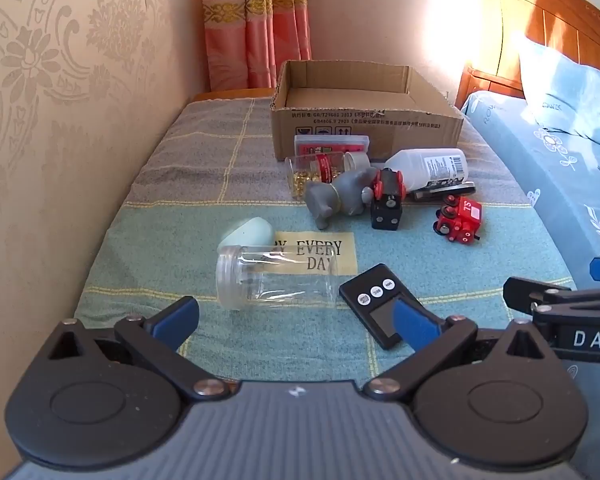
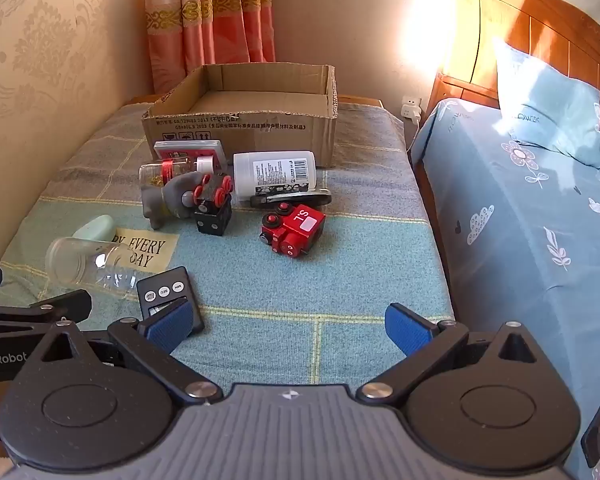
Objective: Organize rigid objects
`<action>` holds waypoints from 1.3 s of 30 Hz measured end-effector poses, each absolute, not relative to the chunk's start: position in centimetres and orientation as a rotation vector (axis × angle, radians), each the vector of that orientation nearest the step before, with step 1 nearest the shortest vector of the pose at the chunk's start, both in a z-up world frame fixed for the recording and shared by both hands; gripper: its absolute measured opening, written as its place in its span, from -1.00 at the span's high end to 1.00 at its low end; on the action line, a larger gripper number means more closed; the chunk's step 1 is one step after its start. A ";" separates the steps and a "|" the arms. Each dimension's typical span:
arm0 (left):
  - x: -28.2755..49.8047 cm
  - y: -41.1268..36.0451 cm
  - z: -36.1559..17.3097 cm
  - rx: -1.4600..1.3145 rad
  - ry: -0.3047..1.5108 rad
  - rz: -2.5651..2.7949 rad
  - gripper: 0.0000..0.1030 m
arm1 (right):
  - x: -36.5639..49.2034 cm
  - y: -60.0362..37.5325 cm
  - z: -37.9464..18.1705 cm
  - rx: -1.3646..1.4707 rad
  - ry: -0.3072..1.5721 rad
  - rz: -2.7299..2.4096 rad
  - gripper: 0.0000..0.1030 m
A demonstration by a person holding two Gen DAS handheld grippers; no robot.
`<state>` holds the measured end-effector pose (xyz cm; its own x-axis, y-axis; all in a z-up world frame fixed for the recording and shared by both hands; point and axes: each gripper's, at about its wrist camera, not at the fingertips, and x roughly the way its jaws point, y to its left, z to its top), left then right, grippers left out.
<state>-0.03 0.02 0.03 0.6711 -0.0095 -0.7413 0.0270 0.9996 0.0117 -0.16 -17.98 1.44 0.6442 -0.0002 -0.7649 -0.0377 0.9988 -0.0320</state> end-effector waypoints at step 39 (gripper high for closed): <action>0.1 0.1 0.2 0.001 0.843 -0.019 -0.99 | -0.2 -18.1 1.9 -0.040 0.871 0.032 -1.00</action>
